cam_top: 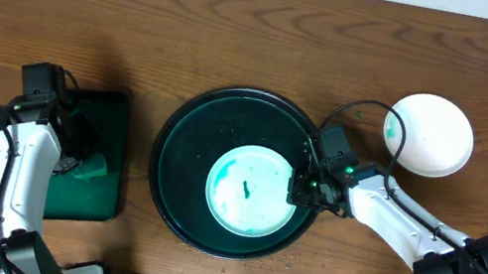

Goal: Clean dirty plates on tray and stack at the side
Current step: 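Grasp the sponge from the dish and bring it to the plate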

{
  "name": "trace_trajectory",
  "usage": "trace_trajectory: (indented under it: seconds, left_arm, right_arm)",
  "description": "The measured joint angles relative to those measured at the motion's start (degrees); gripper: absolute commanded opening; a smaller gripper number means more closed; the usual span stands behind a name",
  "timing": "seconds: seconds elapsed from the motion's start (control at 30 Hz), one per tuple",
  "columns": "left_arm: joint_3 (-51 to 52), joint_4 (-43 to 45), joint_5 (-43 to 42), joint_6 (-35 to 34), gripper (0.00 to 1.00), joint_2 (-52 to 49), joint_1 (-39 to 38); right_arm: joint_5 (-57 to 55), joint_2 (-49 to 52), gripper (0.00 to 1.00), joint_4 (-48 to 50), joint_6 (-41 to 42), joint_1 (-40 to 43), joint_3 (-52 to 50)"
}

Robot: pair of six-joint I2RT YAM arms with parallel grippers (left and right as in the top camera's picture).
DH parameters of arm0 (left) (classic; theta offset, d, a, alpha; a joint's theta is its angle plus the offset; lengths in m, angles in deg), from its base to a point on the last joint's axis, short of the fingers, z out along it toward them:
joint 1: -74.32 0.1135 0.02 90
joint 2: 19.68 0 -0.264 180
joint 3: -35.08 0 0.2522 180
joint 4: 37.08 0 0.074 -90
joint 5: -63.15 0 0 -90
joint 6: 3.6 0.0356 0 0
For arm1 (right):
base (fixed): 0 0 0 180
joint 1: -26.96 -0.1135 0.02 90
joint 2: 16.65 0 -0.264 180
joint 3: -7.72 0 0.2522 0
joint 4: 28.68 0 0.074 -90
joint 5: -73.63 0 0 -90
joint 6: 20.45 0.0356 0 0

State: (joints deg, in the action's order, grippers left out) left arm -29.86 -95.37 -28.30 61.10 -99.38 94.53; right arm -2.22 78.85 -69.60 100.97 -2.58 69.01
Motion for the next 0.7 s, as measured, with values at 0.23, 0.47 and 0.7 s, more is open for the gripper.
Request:
trace_trajectory:
  seconds: [0.23, 0.47, 0.7]
  left_arm:
    - [0.02, -0.2, -0.96, -0.17, 0.07, 4.66, 0.0]
    - [0.02, -0.66, -6.75, -0.2, 0.07, 12.24, 0.0]
    - [0.02, -1.66, -17.22, 0.09, 0.07, 9.16, -6.54]
  right_arm:
    - [0.07, 0.0, 0.01, 0.0, -0.04, 0.0, 0.0]
    - [0.26, 0.0, 0.01, -0.2, -0.07, 0.0, 0.04]
    - [0.48, 0.02, 0.01, -0.48, -0.04, 0.0, 0.11]
